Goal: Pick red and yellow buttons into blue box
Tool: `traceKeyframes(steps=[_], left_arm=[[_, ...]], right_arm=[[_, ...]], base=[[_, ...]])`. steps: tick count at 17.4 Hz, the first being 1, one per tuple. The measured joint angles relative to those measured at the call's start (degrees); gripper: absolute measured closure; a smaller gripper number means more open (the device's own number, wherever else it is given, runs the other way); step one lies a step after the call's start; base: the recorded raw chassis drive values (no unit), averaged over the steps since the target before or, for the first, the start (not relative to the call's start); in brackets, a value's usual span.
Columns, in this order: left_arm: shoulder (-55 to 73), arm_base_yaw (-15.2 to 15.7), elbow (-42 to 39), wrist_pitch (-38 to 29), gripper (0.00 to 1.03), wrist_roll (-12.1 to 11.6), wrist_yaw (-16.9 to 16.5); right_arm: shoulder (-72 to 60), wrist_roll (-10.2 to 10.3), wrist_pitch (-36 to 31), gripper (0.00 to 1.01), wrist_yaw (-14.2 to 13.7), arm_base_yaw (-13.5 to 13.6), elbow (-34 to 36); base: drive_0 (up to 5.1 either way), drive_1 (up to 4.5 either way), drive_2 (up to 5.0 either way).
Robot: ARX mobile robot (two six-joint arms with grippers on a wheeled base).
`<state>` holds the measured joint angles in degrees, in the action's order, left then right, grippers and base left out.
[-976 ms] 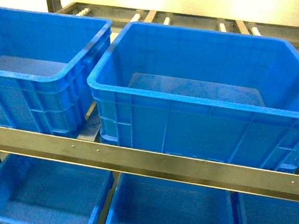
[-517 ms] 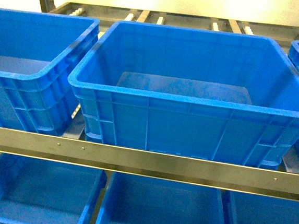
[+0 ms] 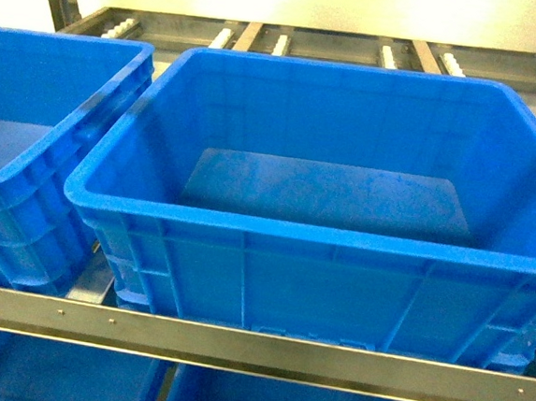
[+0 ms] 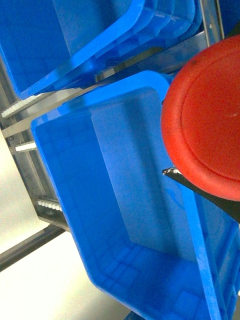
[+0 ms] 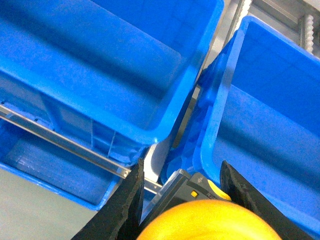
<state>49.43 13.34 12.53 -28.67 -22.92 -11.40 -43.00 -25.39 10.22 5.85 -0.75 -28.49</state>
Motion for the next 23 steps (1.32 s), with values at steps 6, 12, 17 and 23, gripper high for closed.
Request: traceKeyframes(steps=[6,12,17,23], left_arm=[[0.13,0.00,0.00,-0.07,0.78,0.00,0.00],[0.11,0.00,0.00,-0.02,0.78,0.00,0.00],[0.11,0.00,0.00,-0.02,0.78,0.00,0.00],[0.11,0.00,0.00,-0.02,0.78,0.00,0.00]], right_arm=[[-0.02,0.00,-0.09,0.62,0.00,0.02,0.00],[-0.02,0.00,-0.02,0.62,0.00,0.02,0.00],[-9.07,-1.14,-4.46,0.62,1.97,4.24,-6.21],[-18.32,0.50,-7.50,0.62,-1.60,14.99,-10.86]], base=[[0.1,3.68,-3.5],[0.1,3.68,-3.5],[0.1,3.68,-3.5],[0.1,3.68,-3.5]])
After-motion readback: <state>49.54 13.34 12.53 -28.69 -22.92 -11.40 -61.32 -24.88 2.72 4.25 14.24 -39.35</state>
